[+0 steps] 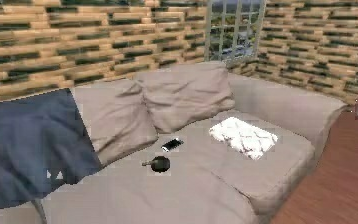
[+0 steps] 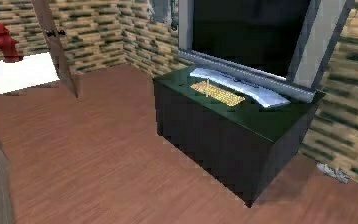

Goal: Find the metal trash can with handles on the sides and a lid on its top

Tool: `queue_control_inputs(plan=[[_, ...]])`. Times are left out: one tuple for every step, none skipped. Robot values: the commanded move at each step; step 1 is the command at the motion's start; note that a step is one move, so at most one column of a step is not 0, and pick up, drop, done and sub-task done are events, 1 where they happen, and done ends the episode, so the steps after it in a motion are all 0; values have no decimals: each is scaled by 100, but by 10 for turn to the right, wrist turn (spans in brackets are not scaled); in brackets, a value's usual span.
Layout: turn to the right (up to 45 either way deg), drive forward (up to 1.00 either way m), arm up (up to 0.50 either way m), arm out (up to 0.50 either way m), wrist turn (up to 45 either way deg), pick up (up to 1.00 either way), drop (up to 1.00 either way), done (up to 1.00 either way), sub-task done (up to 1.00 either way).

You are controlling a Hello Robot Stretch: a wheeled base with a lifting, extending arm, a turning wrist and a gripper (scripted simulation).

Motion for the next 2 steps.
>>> queue_control_inputs(plan=[[-450, 0, 0, 0, 0, 0, 0, 0, 0], [-450, 0, 0, 0, 0, 0, 0, 0, 0]])
